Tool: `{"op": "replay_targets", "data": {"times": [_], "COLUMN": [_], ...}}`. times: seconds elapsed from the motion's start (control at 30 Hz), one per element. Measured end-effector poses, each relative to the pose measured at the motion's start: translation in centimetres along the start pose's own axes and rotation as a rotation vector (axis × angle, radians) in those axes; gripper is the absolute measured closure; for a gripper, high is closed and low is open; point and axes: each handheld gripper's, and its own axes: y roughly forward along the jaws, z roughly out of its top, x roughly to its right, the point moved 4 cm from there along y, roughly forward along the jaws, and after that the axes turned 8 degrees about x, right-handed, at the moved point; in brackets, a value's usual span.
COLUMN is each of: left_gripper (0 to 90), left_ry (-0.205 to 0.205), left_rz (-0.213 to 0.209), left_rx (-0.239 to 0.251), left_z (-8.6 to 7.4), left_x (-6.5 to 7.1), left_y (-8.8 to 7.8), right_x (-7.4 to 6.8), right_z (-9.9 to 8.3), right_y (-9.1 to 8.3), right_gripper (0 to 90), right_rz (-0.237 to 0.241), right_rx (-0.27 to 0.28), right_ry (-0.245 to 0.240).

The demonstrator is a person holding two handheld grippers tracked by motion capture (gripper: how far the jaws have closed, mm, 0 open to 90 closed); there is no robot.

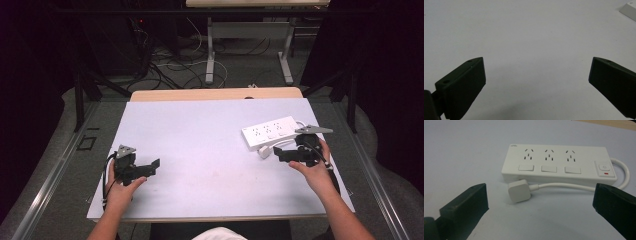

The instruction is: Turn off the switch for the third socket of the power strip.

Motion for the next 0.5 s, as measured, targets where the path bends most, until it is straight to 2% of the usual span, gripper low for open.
{"op": "replay_targets", "data": {"times": [0.5], "left_gripper": [0.9], "left_ry": [-0.003], "left_rz": [-0.001], "left_rx": [0.003], "left_z": [0.0], "left_x": [0.1], "left_y": [0.0], "right_x": [1.9], "right_z": [-3.5], "right_y": [-0.6], "right_gripper": [0.0], "right_rz": [-0.048], "right_rx": [0.017], "right_ry": [0.040]}}
